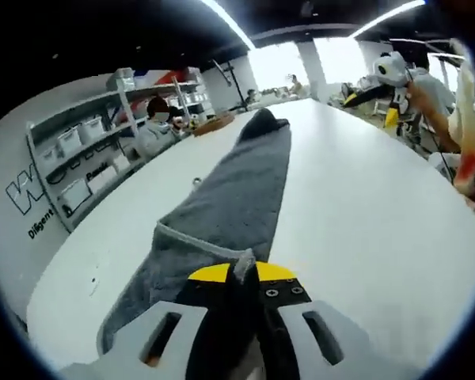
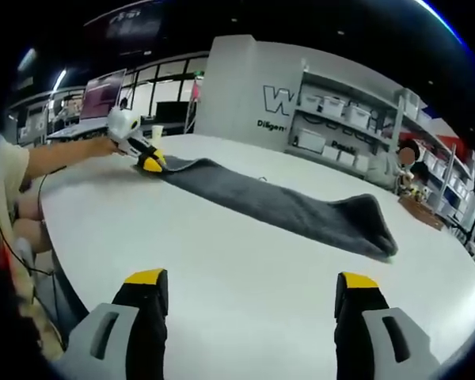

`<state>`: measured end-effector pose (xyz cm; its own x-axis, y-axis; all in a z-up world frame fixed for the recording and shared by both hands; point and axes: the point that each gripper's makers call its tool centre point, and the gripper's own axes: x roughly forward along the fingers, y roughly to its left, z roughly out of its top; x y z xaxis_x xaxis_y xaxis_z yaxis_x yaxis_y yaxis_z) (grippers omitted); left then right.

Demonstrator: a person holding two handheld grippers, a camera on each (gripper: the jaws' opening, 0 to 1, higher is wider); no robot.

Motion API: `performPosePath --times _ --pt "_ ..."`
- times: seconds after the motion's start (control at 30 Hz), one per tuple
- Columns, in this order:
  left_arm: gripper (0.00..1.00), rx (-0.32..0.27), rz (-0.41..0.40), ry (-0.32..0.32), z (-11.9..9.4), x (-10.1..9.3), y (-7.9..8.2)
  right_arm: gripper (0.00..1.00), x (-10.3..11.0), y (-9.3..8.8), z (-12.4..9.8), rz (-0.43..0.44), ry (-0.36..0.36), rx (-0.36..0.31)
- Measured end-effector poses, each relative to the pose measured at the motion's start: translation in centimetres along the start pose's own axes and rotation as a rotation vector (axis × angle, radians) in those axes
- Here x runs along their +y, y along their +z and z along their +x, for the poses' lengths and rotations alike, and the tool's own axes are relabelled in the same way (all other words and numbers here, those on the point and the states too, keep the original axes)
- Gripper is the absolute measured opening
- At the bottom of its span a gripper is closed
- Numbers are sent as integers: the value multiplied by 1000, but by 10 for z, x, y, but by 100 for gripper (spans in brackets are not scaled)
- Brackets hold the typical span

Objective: Open the folded towel by lifting each exposed corner and separating the folded layers until the towel lies flat within the target outline without major curled edges

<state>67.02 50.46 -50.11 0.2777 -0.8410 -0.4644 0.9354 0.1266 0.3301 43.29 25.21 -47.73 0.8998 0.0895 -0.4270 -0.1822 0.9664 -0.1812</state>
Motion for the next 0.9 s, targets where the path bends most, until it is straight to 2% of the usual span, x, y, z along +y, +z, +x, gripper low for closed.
performPosePath --times 0.2,0.3,0.57,0.67,0.8,0.9 --pt "6 -51 12 -19 -16 -13 15 86 5 0 2 1 12 -2" --pt "5 -74 17 -28 -30 -21 22 86 5 1 1 -2 14 0" --pt "6 -150 -11 -1 -64 -31 33 86 5 4 -1 -2 8 -10" --pt "6 -166 -16 9 -75 -34 33 86 8 5 0 -6 13 -10" --pt "6 -164 -19 37 -85 -33 25 86 10 5 2 -3 20 -10" --pt "6 -208 -83 42 -94 -29 22 86 12 5 2 -6 22 -7"
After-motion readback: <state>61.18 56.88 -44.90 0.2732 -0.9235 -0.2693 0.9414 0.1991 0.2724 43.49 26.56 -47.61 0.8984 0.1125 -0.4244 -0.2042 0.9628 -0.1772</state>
